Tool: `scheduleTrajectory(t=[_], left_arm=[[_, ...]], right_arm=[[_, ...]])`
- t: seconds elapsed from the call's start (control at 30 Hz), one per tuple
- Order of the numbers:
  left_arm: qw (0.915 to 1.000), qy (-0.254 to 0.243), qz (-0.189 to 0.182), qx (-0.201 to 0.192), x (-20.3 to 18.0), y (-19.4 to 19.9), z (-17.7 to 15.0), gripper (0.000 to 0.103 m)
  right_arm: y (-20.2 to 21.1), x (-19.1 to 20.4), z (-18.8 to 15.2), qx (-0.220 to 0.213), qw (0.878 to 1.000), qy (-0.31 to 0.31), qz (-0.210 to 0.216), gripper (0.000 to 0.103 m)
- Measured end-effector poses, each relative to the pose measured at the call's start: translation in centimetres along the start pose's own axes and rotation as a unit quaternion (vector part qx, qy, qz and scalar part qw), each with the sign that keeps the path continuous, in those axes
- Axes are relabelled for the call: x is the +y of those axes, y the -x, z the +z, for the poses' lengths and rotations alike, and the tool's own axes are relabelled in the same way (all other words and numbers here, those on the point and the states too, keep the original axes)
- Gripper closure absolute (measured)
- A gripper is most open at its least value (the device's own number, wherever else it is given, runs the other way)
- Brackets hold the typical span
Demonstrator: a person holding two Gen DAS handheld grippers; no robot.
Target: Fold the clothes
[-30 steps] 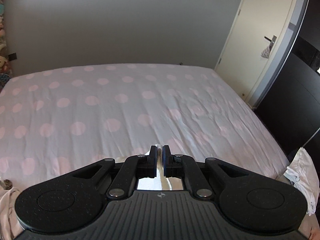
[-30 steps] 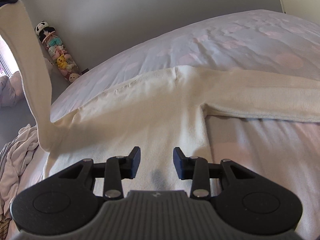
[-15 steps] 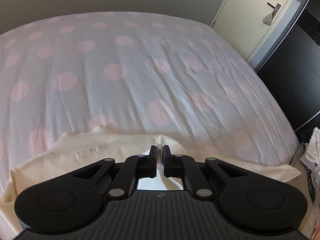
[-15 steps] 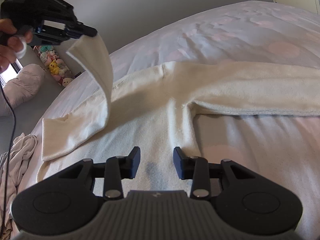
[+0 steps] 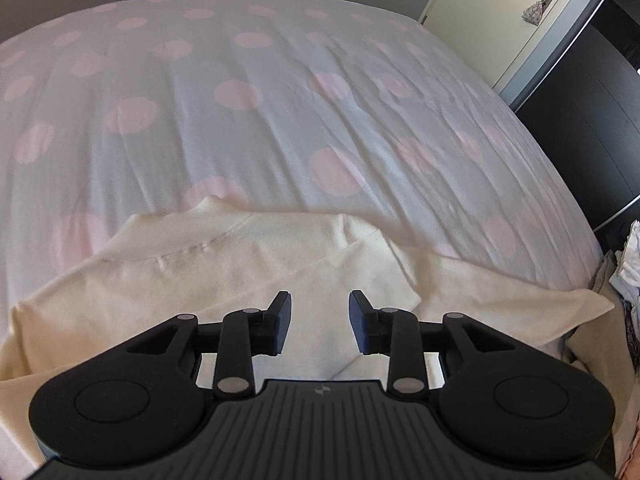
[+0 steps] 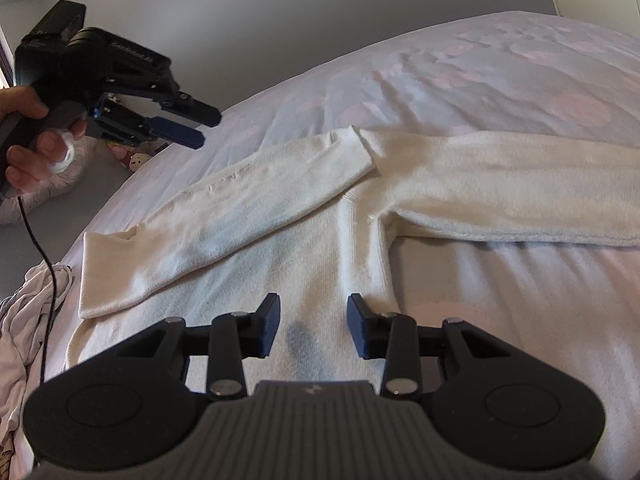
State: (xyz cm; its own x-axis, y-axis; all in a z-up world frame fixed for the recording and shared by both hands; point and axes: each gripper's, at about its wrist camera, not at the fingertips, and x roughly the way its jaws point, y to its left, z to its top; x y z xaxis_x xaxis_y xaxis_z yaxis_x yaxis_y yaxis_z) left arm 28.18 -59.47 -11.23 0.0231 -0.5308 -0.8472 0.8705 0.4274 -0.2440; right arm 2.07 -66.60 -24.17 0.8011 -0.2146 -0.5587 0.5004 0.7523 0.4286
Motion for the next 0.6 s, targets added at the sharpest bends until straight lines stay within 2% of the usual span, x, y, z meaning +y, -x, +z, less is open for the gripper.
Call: scheduleTrajectory(t=[0.1, 0.3, 0.47, 0.53, 0.6], left_arm=[[0.9993, -0.007, 0.034, -0.011, 2.4, 3.5, -1.3, 0.073], [0.9937, 0.04, 0.099, -0.034, 9.5, 9.7, -5.4, 0.073], [0.9844, 0.098, 0.139, -0.044, 14.5, 11.2, -7.6, 0.072], [0.98, 0.119, 0.152, -0.049, 16.1, 11.0, -7.7, 0.062], [0.9788, 0.123, 0.156, -0.051, 17.1, 10.4, -7.2, 0.059]], right_arm=[[0.1, 0.2, 0.0, -0.001, 1.0, 0.005, -0.002, 0.062], [0.2, 0.4, -0.1, -0.002, 1.0, 0.011, -0.006, 0.057], [0.4, 1.2, -0.2, -0.003, 0.999, 0.03, -0.013, 0.054], [0.5, 1.5, -0.2, -0.006, 0.999, 0.038, -0.013, 0.054], [0.7, 1.9, -0.3, -0.009, 0.999, 0.048, -0.015, 0.053]])
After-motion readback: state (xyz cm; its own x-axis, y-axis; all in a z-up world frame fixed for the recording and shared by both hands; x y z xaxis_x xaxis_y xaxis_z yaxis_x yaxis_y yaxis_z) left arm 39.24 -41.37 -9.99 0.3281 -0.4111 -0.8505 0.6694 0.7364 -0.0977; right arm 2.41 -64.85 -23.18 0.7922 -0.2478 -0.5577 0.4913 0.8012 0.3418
